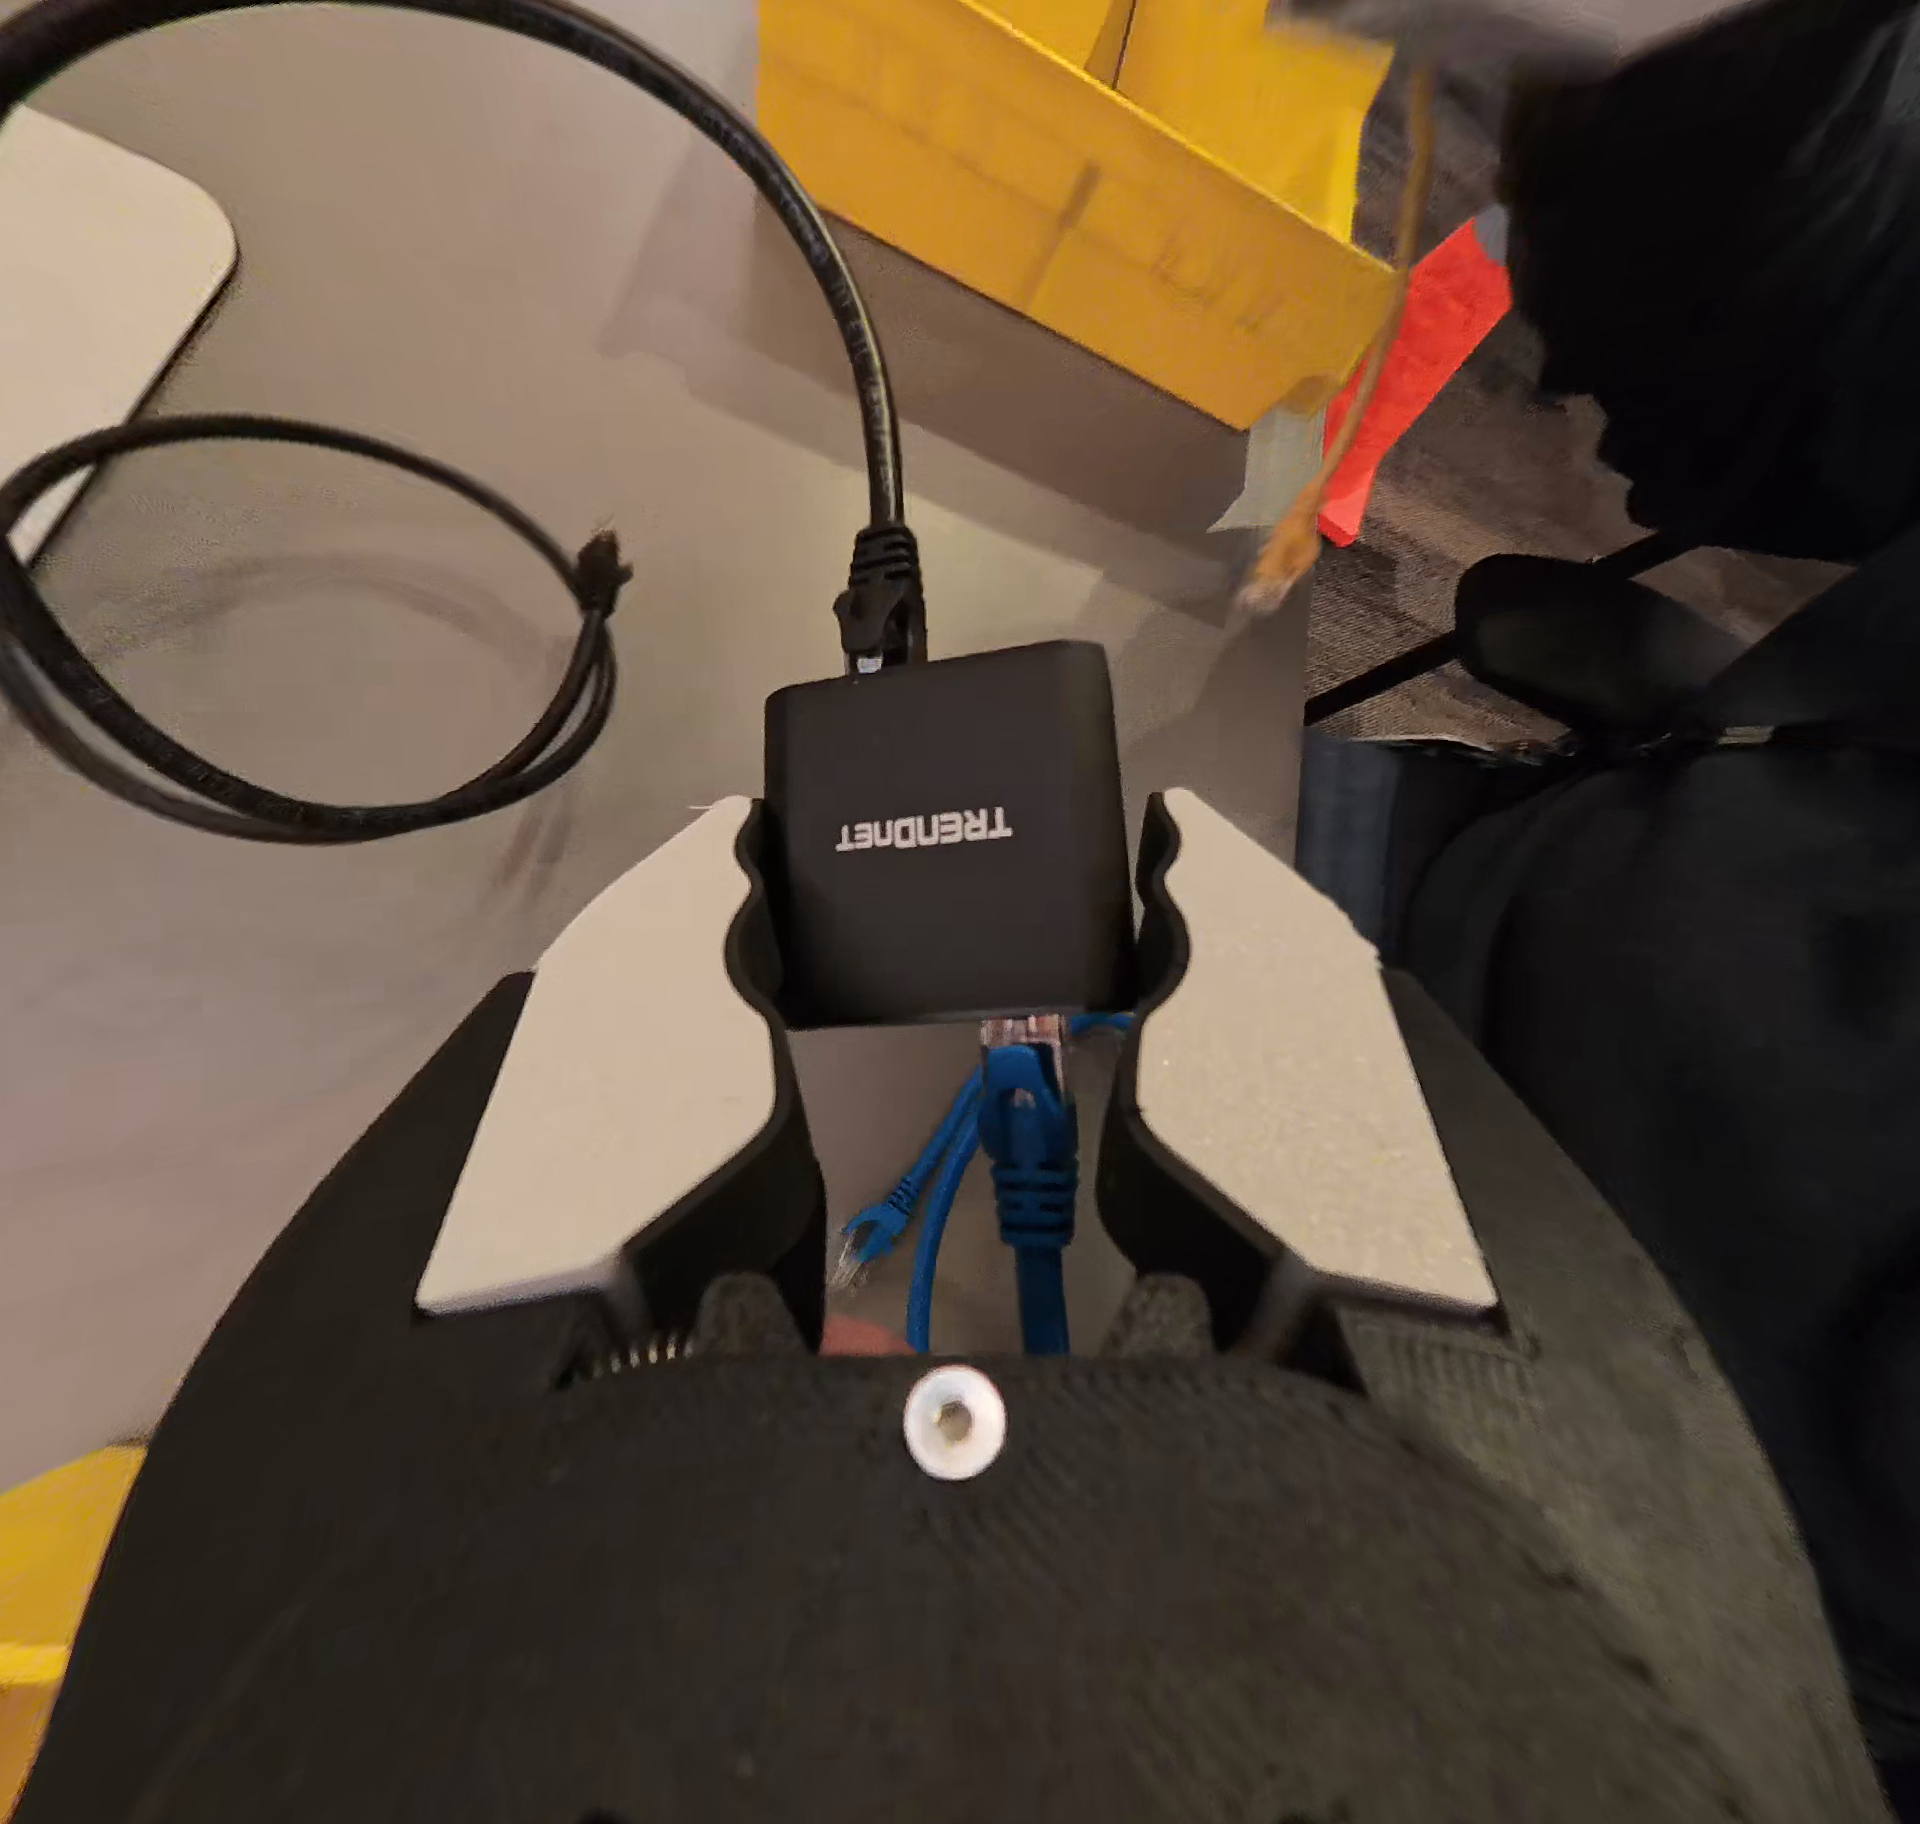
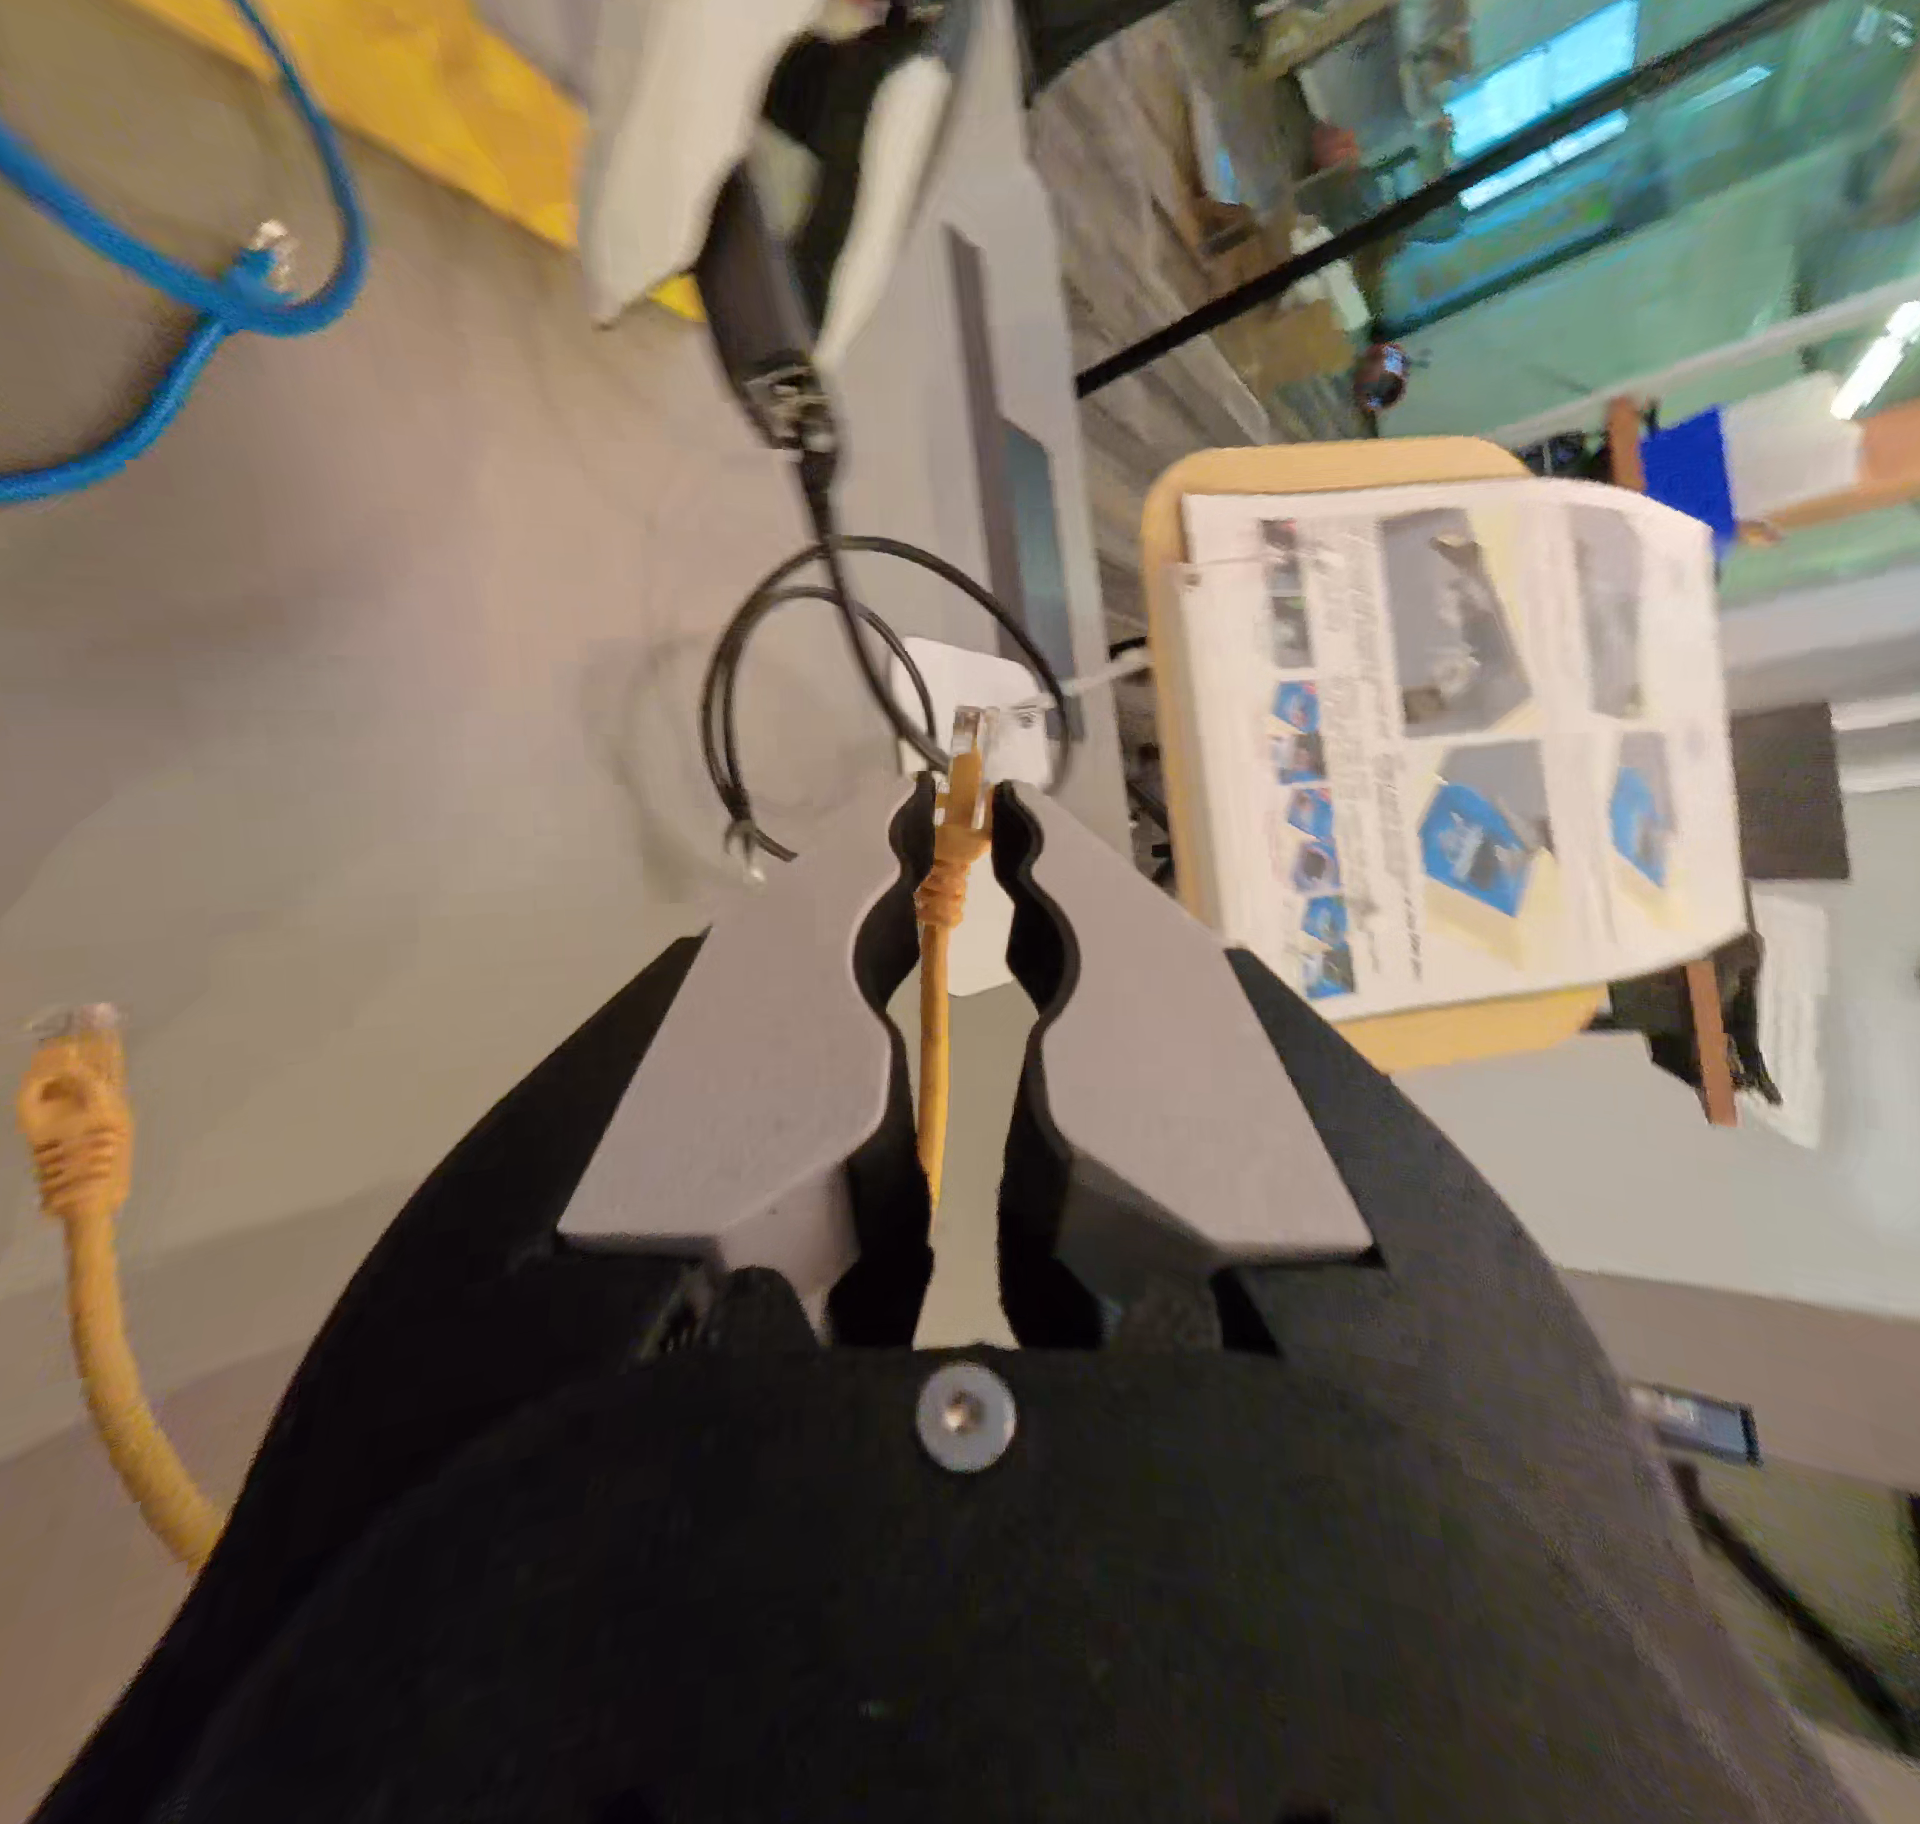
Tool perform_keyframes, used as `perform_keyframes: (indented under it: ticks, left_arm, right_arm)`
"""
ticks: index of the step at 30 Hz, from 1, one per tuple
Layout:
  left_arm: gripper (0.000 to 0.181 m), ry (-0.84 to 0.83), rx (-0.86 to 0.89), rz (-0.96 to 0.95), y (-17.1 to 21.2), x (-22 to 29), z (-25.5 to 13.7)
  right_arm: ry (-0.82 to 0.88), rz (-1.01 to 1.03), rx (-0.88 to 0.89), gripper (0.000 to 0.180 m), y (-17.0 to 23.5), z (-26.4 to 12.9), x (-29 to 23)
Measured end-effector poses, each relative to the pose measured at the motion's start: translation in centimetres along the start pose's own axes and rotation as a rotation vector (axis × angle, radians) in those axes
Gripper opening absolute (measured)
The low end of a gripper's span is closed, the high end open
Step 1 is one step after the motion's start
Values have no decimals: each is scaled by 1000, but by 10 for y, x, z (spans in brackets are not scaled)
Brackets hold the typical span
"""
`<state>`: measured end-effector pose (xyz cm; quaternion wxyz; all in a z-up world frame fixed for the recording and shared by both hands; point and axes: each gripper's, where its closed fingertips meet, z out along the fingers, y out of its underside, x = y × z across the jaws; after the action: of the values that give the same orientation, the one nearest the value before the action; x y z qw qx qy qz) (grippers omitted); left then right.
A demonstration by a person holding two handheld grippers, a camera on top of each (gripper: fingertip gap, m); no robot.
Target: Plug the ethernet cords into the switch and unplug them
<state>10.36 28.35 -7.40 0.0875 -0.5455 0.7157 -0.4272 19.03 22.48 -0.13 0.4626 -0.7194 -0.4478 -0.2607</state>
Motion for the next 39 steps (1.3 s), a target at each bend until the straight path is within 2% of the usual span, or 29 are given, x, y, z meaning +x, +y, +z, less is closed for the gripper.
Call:
perform_keyframes:
  ticks: [4, 9, 13, 19, 25, 29, 33, 35, 36, 38, 39]
  left_arm:
    - [67, -20, 6, 10, -1, -2, -4]
    - [67, -28, 19, 8, -3, -3, -8]
    - [67, -29, 13, 12, -2, -3, -5]
    - [67, -44, -10, 17, 1, -2, 1]
    - [67, -51, -30, 16, 5, -3, 7]
    - [67, -53, -42, 19, 6, -2, 10]
    - [67, -52, -43, 23, 6, -1, 11]
    - [67, -53, -46, 25, 7, -1, 11]
    - [67, -54, -47, 27, 7, 0, 11]
    - [67, -60, -52, 34, 8, 0, 10]
    - [67, -61, -53, 37, 7, 1, 9]
  right_arm:
    - [161, 75, -73, 10, 21, -39, 59]
    - [325, 217, -197, 10, 82, -92, 97]
    - [444, 343, -329, 10, 152, -124, 88]
    - [623, 531, -423, 10, 249, -152, 35]
    - [549, 630, -619, 11, 321, -151, -32]
    - [504, 694, -655, 12, 335, -149, -45]
    - [472, 821, -536, 11, 324, -142, -36]
    - [451, 830, -569, 12, 329, -143, -33]
    - [399, 861, -607, 17, 332, -142, -39]
    - [228, 961, -701, 39, 338, -141, -65]
    - [206, 975, -736, 38, 341, -145, -70]
